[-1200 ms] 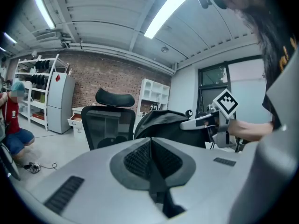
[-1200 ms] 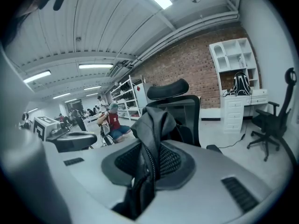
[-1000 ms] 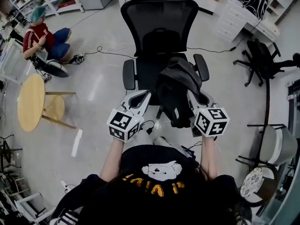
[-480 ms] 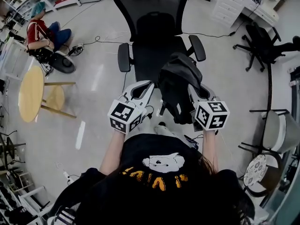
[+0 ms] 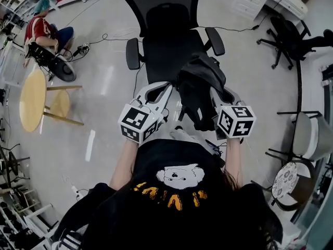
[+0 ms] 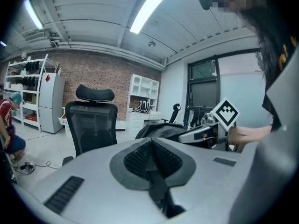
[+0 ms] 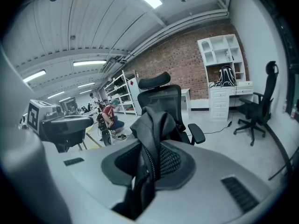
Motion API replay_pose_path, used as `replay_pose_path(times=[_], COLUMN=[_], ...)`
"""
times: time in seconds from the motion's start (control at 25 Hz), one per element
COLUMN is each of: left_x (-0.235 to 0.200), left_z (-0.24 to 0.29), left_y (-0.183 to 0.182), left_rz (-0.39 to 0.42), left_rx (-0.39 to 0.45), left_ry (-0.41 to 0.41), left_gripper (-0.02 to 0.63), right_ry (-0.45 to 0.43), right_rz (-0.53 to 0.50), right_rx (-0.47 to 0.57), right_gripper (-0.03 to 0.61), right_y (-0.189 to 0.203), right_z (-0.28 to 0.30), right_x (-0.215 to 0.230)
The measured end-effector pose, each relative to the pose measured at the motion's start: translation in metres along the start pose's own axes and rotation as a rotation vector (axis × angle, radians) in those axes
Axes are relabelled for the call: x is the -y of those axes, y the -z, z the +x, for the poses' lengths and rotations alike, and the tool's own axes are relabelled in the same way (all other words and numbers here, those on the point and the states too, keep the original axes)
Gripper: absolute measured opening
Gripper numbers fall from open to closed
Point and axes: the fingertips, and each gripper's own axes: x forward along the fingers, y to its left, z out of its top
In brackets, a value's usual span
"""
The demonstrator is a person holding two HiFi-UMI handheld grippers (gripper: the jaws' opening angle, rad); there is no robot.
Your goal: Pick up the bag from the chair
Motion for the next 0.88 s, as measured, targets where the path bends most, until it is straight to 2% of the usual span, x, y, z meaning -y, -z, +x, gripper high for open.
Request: replay_pose_path(times=[0.64, 0.88], left_x=[0.011, -0.003], left_z=[0.02, 0.019], left_y=[0.006, 0.008], left_rz=[0.031, 0.035], left_rx=[-0.063, -0.081], left_ry=[0.089, 0.077], left_gripper=[0.014, 0.014], right_ry=[0.05, 0.054], right_rz=[-0.016, -0.033], right_rx=[-0.024, -0.043], right_gripper=[0.06, 0.06], right_y=[-0.001, -0.009], right_z=[0.001, 0.011], right_x=[0.029, 0.042])
